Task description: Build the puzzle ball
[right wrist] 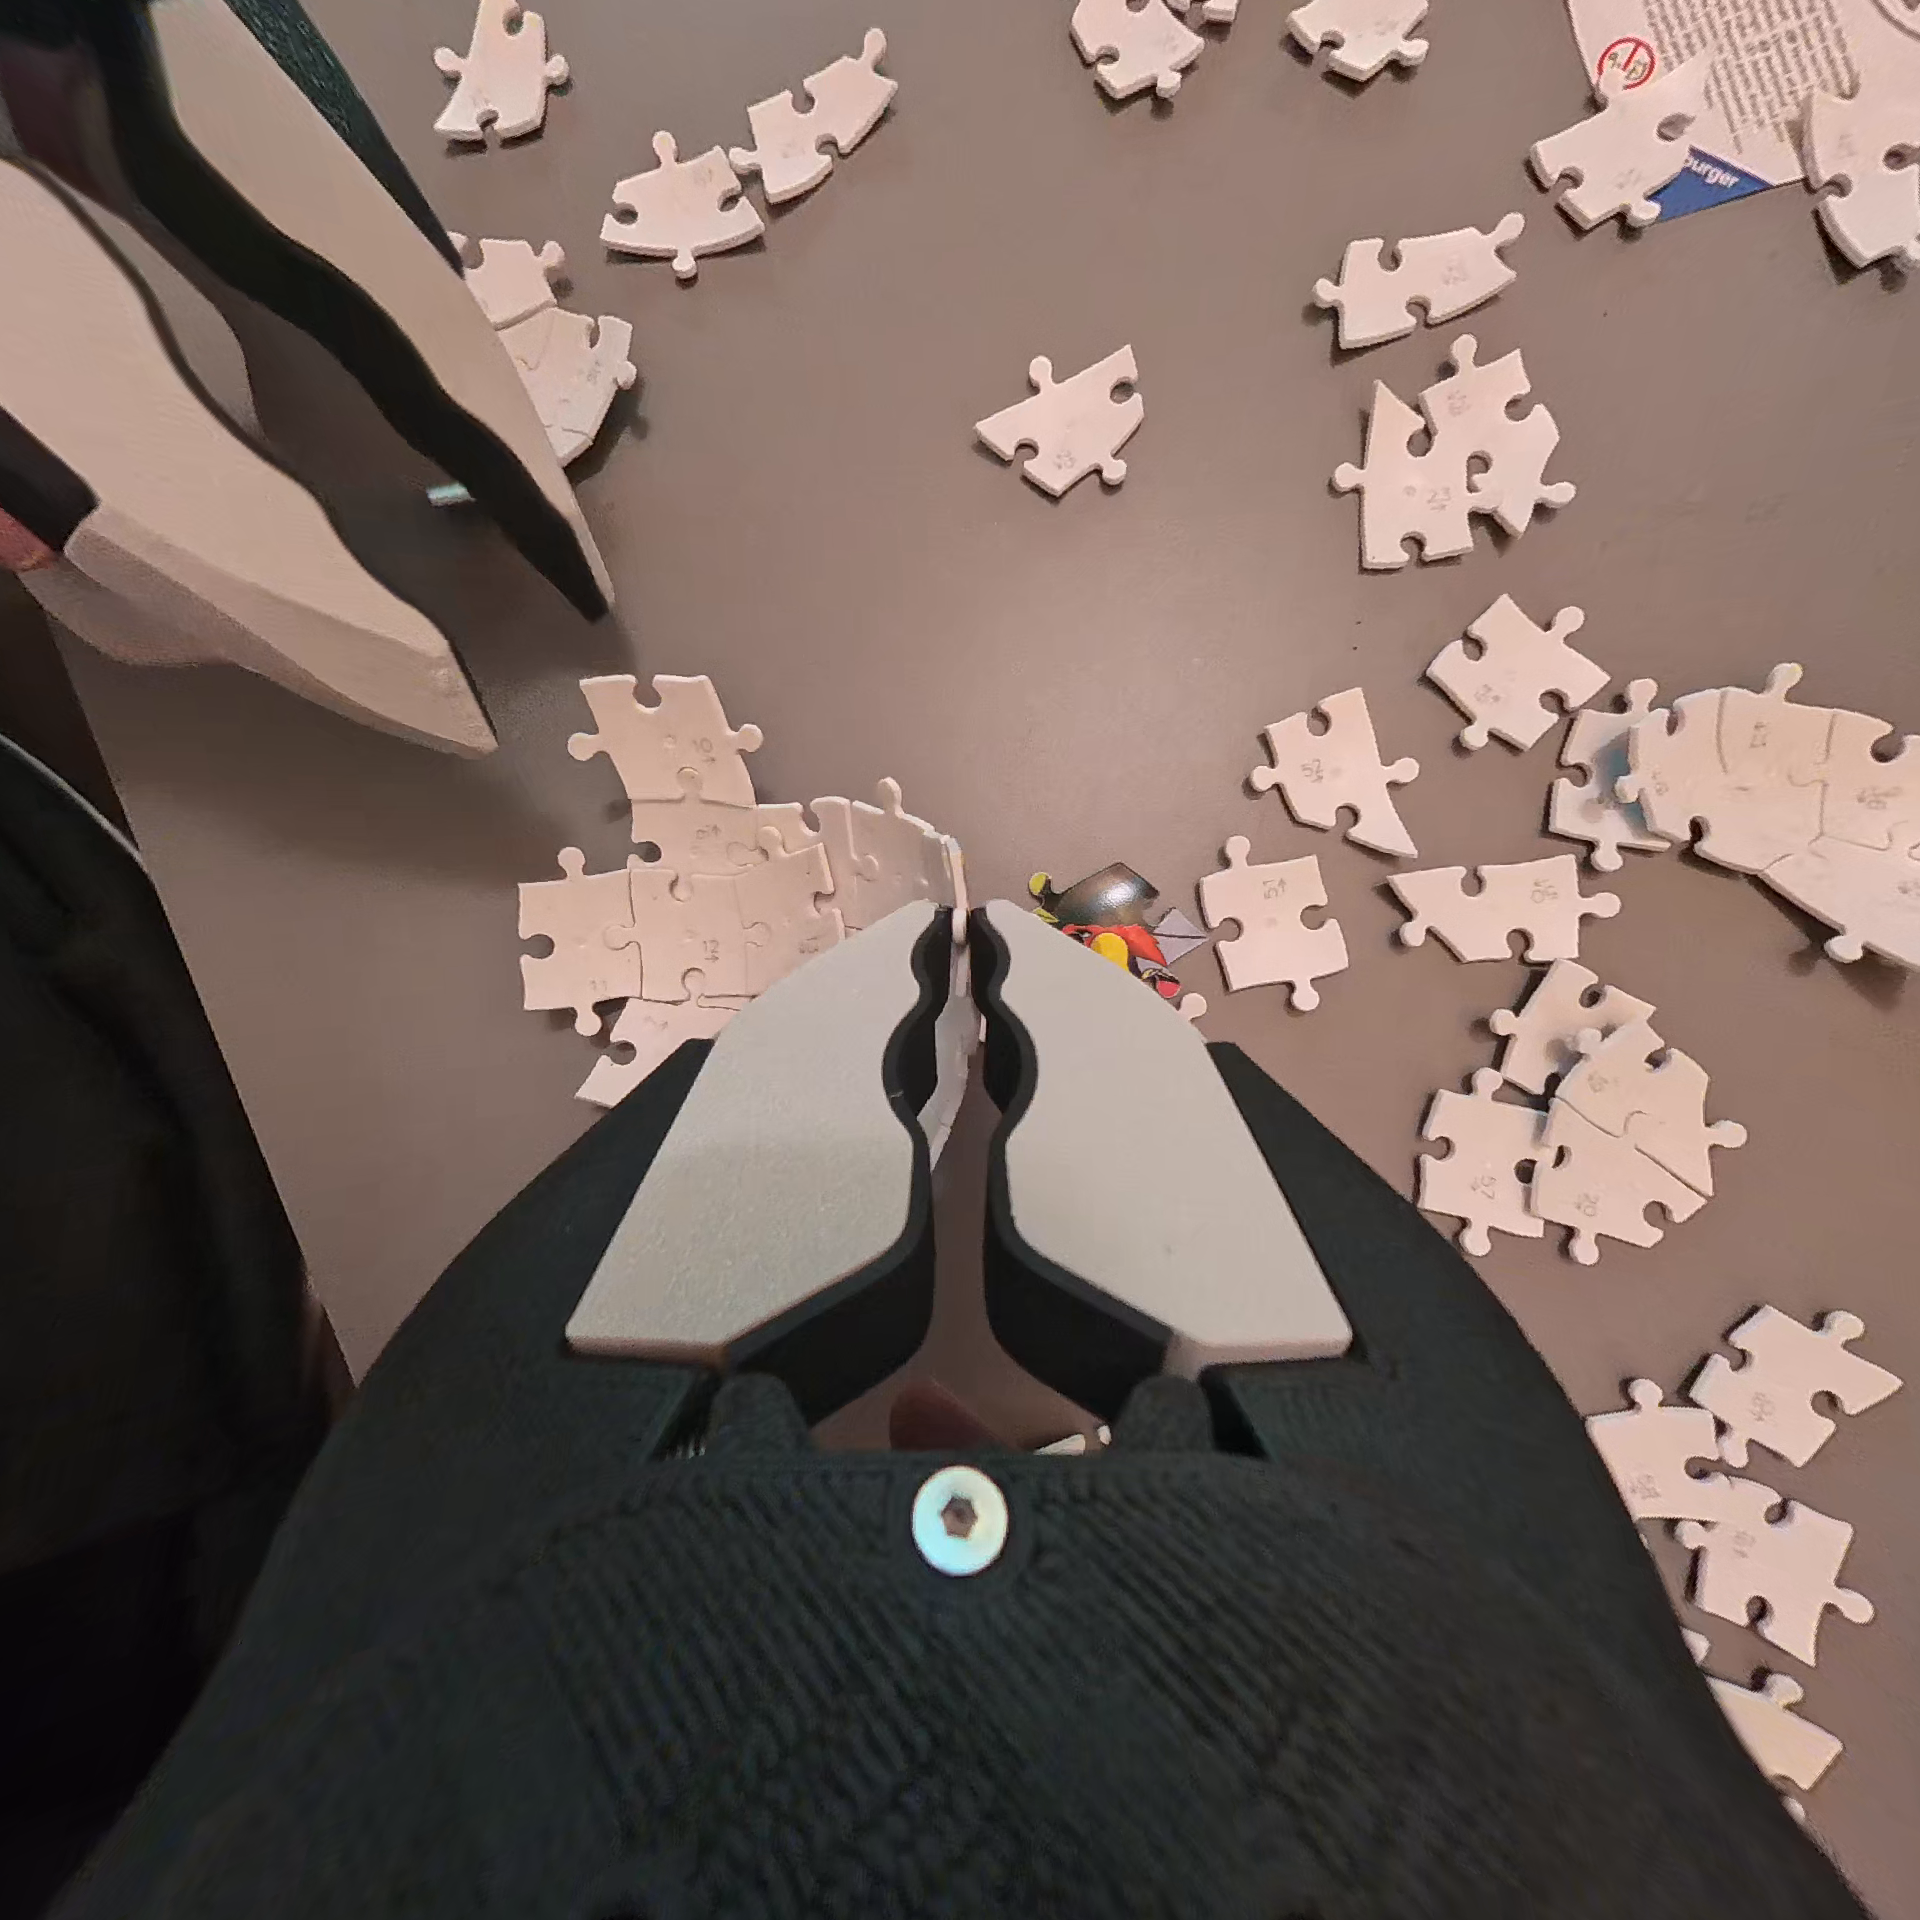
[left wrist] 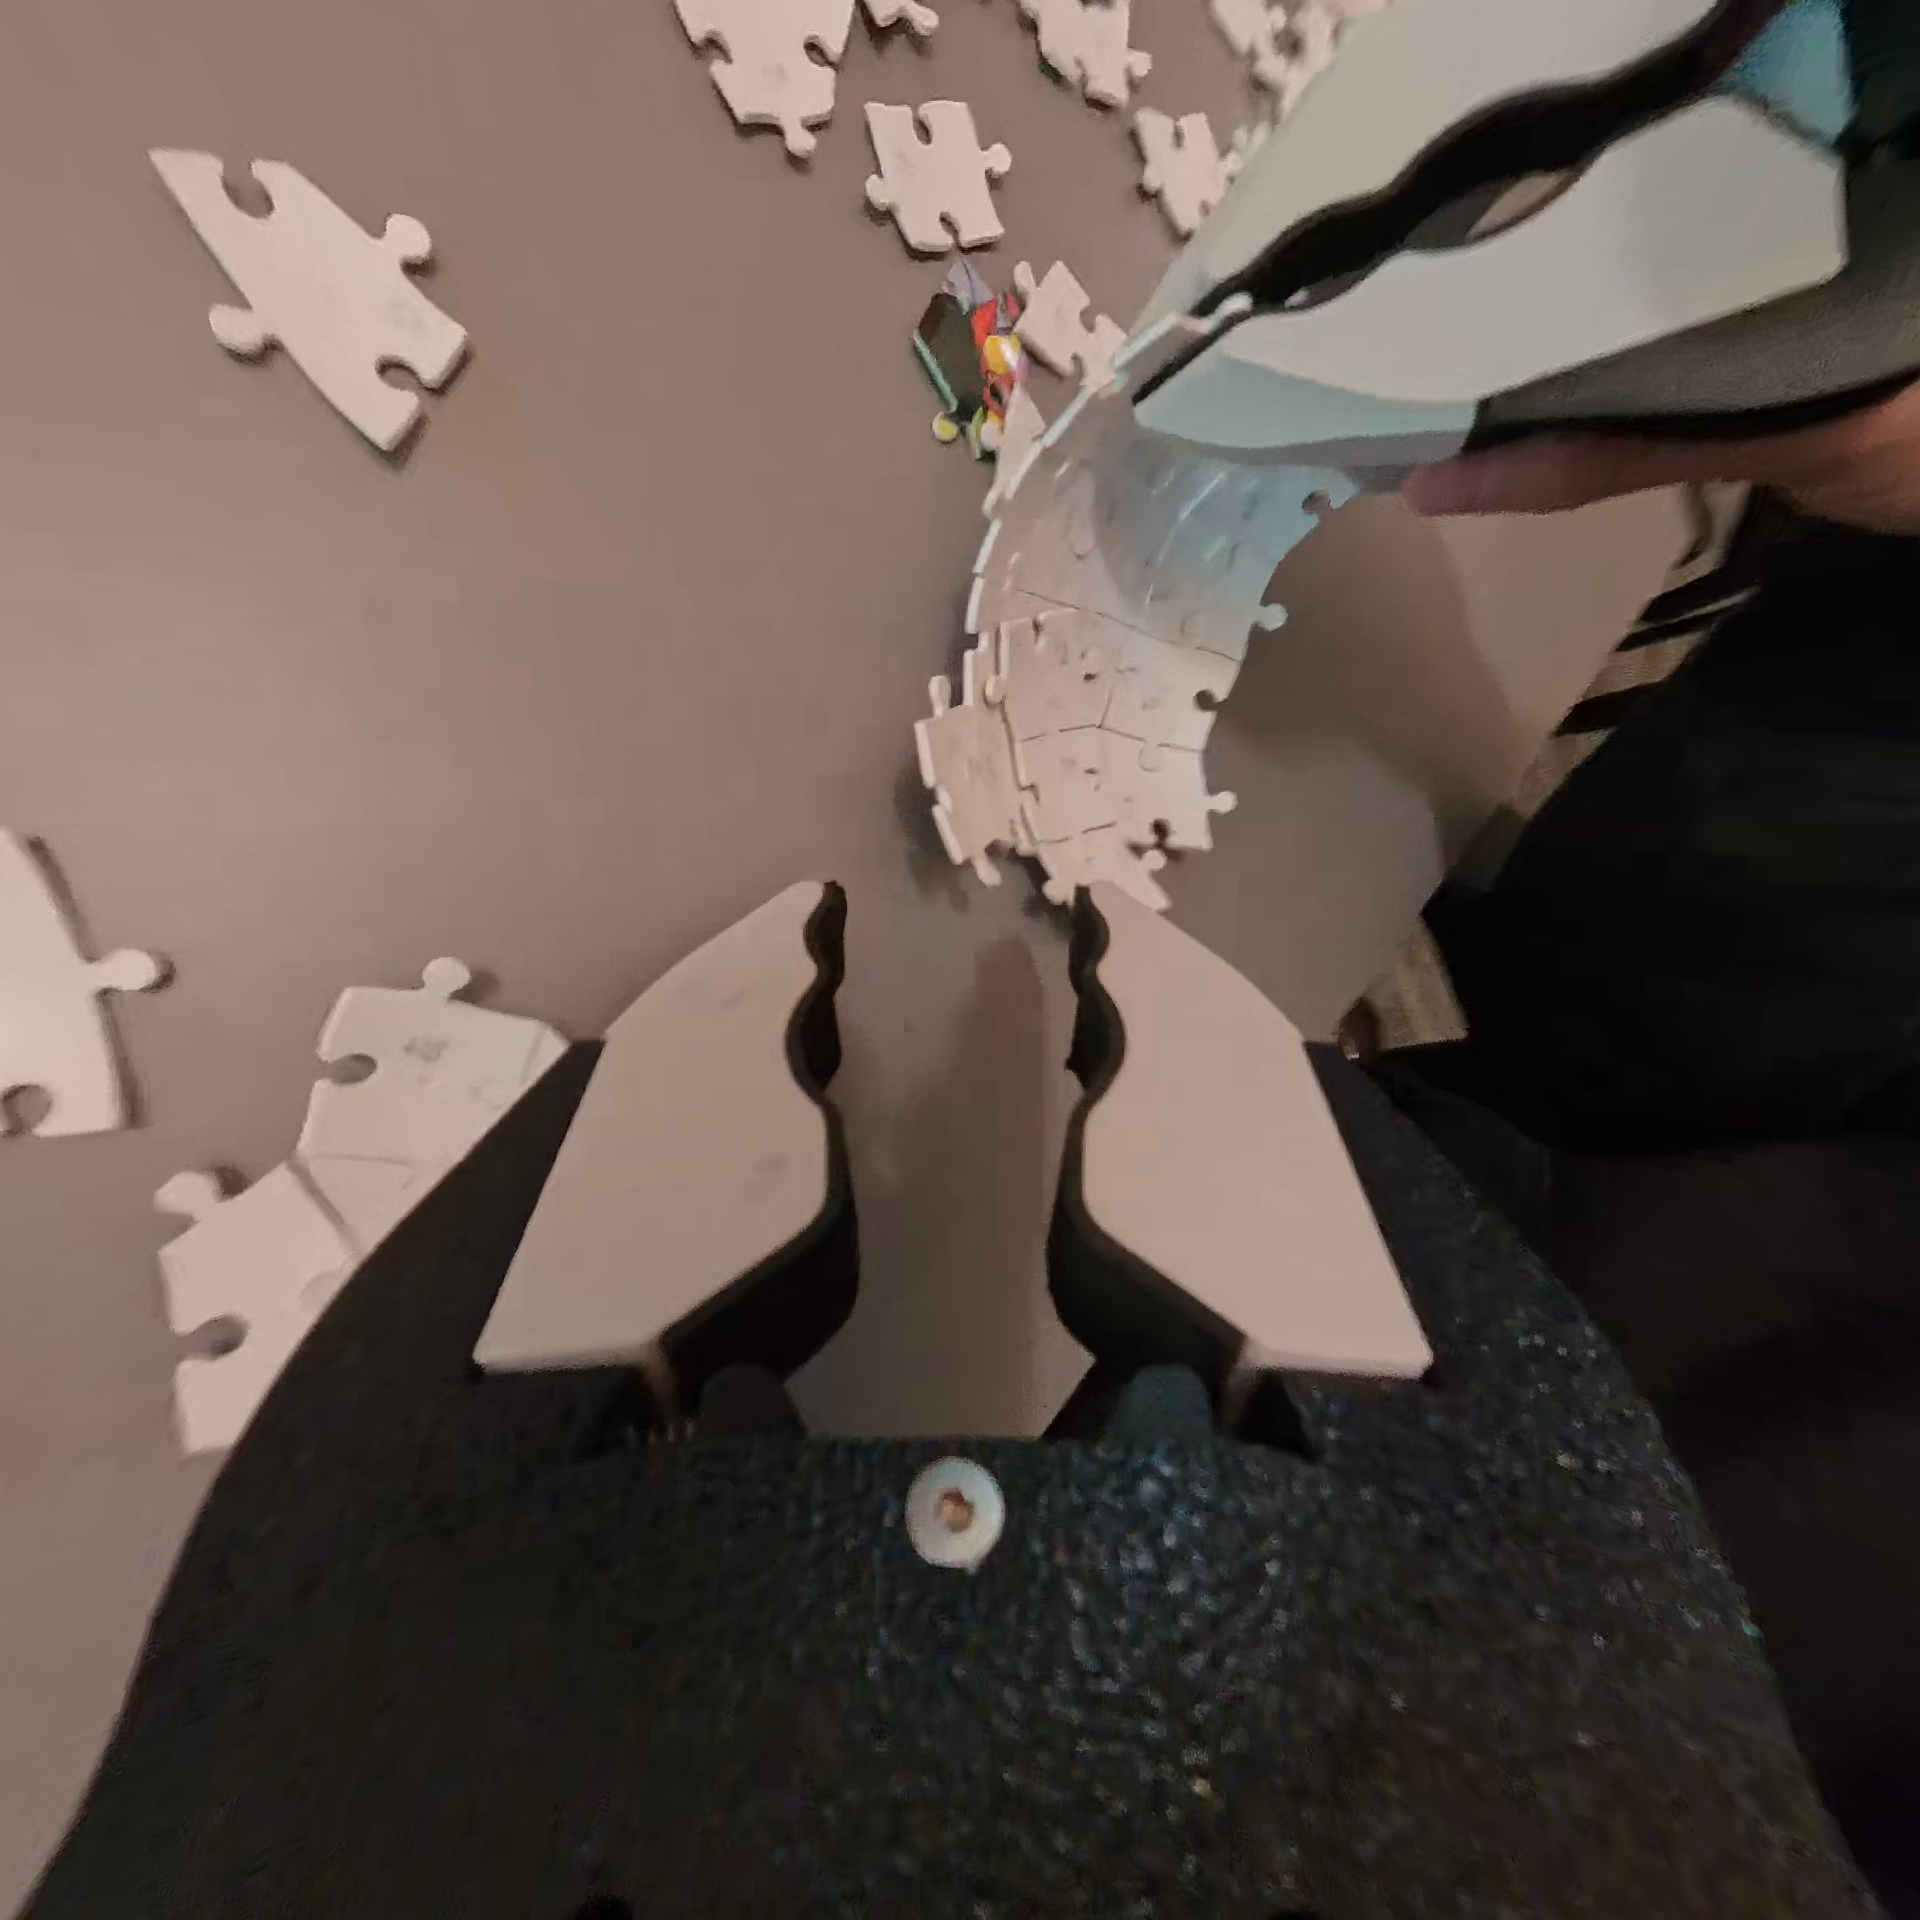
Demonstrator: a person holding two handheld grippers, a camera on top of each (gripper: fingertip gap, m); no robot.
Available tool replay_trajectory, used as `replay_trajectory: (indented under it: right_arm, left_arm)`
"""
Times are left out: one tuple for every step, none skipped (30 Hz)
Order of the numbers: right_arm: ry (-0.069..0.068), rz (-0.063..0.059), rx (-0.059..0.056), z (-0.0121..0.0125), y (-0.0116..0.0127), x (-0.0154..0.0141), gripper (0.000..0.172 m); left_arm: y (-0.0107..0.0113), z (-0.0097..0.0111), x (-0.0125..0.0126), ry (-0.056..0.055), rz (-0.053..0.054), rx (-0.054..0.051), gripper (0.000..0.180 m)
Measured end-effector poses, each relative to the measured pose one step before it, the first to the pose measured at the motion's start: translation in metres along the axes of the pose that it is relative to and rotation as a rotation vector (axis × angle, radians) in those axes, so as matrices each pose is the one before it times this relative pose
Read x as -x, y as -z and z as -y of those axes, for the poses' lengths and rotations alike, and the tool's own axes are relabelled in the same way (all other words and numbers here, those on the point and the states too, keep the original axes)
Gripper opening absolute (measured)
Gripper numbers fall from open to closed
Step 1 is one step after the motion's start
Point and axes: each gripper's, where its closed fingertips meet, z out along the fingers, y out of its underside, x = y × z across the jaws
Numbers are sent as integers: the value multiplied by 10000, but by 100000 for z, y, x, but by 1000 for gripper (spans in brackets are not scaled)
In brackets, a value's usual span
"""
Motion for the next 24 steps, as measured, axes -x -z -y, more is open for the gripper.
replay_trajectory:
  right_arm:
    - [-3,-36,28,-7,19,16,3]
    - [23,-22,13,32,26,71,3]
    - [40,-18,14,26,42,72,3]
    - [16,-28,30,-3,39,33,3]
    - [3,-30,40,-17,13,12,3]
    - [11,-13,23,-9,-2,25,3]
    - [6,5,5,4,5,46,3]
    - [9,0,-5,25,29,46,3]
    - [28,-9,-8,21,43,38,3]
    - [31,-7,-7,40,42,45,3]
    - [19,0,-14,40,32,50,3]
    - [5,-2,-14,39,22,37,3]
    - [1,-11,4,4,7,7,3]
    - [7,-18,10,-2,-14,8,3]
    - [-11,-5,6,-11,-7,24,3]
    - [-19,21,17,-20,-14,54,3]
    - [7,2,26,-28,-25,36,3]
    - [13,-48,22,-34,-18,-48,3]
    - [-19,-29,29,-42,-25,-30,3]
    - [-16,-5,14,-27,5,-17,3]
    - [-16,4,-10,-2,16,-1,3]
    - [-23,1,-11,9,22,-19,3]
    - [-10,-2,-6,-7,19,-13,3]
    - [-4,-11,2,-18,12,-17,3]
  left_arm:
    - [-159,208,-346,353,-483,-110,39]
    - [-164,280,-395,257,-440,-110,37]
    - [-216,204,-215,81,-250,-22,36]
    - [-268,62,118,-18,7,125,36]
    - [-288,-4,374,-60,207,193,36]
    - [-262,2,335,-101,206,186,36]
    - [-241,42,206,-76,132,146,35]
    - [-208,68,119,-25,83,115,35]
    - [-208,19,94,2,57,142,35]
    - [-197,-5,76,-16,27,137,35]
    - [-168,33,88,-8,23,94,33]
    - [-134,39,39,27,-1,77,31]
    - [-113,16,-54,26,-53,89,30]
    - [-94,-5,-45,-7,-32,97,28]
    - [-85,-32,86,-50,66,112,25]
    - [-71,-18,194,-76,147,117,23]
    - [-46,41,163,-69,139,67,21]
    - [-33,64,-2,-55,48,48,19]
    - [-25,30,-88,-50,-3,63,17]
    - [-26,29,-84,-57,12,55,15]
    - [-27,28,-53,-74,42,47,13]
    - [-27,26,-64,-90,41,42,11]
    - [-23,31,-76,-73,35,37,9]
    - [-20,27,-72,-64,28,33,8]
